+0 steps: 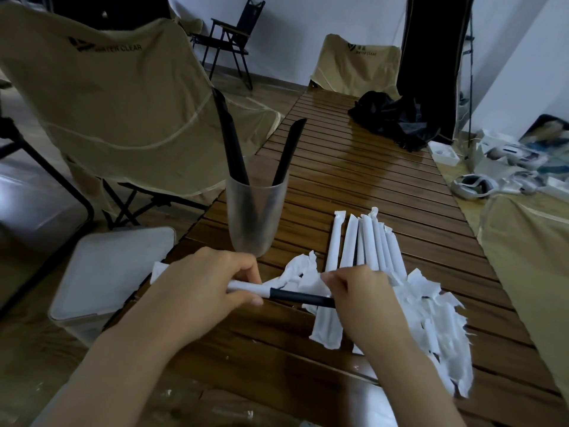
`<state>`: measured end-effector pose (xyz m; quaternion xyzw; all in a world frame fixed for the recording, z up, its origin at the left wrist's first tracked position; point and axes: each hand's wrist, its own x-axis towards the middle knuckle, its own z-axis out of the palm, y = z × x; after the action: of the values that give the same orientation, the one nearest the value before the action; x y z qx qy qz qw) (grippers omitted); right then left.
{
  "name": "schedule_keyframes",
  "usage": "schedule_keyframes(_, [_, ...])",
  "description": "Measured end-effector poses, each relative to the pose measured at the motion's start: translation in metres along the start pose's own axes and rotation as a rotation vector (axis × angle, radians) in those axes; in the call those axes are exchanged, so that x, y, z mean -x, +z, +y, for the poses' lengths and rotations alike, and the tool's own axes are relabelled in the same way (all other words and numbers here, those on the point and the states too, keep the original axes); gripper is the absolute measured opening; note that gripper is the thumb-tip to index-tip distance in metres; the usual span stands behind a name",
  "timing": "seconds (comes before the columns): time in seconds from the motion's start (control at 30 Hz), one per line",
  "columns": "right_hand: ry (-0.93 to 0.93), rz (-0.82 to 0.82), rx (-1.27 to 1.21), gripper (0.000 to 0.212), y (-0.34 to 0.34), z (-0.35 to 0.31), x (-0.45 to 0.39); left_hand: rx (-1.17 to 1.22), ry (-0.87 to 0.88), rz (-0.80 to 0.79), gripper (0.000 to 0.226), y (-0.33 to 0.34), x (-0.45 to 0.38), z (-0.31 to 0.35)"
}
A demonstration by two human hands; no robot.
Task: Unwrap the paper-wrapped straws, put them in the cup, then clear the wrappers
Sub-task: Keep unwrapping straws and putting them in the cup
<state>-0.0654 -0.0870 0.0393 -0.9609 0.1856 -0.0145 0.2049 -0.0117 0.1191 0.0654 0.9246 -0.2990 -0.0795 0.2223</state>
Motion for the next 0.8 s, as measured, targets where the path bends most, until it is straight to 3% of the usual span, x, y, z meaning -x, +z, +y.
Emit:
schedule_keyframes(0.1, [-0.096,0.122,0.119,0.030,-0.002,-0.004,0.002,0.015,0.008,-0.011,0.013,0.001,-0.001,-0.003])
schedule_keyframes(0.2, [-0.241,0.237,0.020,0.020,-0.009,-0.009,0.004,0.015,0.018,-0.006,0.013,0.003,-0.003,-0.002])
schedule_keyframes(0.3, [-0.362,0.036,-0.135,0.017,-0.011,-0.018,0.009,0.030,0.032,0.013,0.013,0.004,-0.004,-0.001])
schedule_keyframes(0.4, [-0.407,-0.128,-0.139,0.022,-0.007,-0.023,0.012,0.049,0.043,0.026,0.014,0.006,-0.005,0.000])
schedule_keyframes(0.63, [-0.399,0.011,-0.187,0.018,-0.012,-0.019,0.009,-0.004,0.047,0.096,0.021,0.004,-0.004,-0.009])
schedule_keyframes(0.8, [-0.384,-0.037,-0.260,0.017,-0.011,-0.021,0.012,0.014,0.062,0.079,0.016,0.003,-0.006,-0.009])
